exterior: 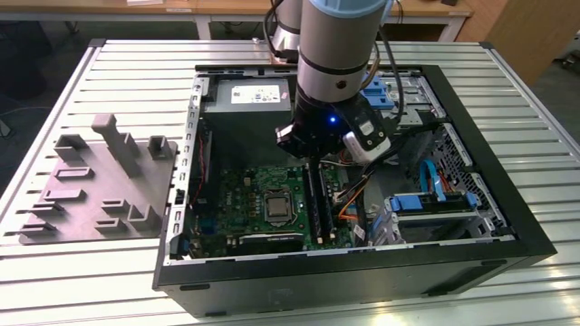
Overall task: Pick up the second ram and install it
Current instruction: 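Press down the second ram until it locks into place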
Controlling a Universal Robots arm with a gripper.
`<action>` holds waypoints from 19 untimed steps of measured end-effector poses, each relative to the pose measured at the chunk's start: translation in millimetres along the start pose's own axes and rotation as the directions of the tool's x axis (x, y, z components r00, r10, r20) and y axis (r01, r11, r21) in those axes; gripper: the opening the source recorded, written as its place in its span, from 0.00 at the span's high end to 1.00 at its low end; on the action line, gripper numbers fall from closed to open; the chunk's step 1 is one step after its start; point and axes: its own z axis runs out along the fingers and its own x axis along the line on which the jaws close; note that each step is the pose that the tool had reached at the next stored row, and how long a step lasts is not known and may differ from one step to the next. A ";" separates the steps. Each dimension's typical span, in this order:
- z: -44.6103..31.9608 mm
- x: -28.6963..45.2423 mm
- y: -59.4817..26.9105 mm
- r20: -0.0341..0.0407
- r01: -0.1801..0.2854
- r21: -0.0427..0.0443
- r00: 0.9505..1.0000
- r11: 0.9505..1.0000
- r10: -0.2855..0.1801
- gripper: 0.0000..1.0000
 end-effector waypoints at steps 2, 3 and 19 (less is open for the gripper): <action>1.9 -0.1 1.1 -0.001 0.017 0.000 1.000 1.000 -0.017 0.90; 3.1 -0.1 1.7 -0.002 0.024 -0.001 1.000 1.000 -0.024 0.90; 19.5 -1.0 15.5 -0.004 0.059 -0.002 0.998 0.998 -0.059 0.90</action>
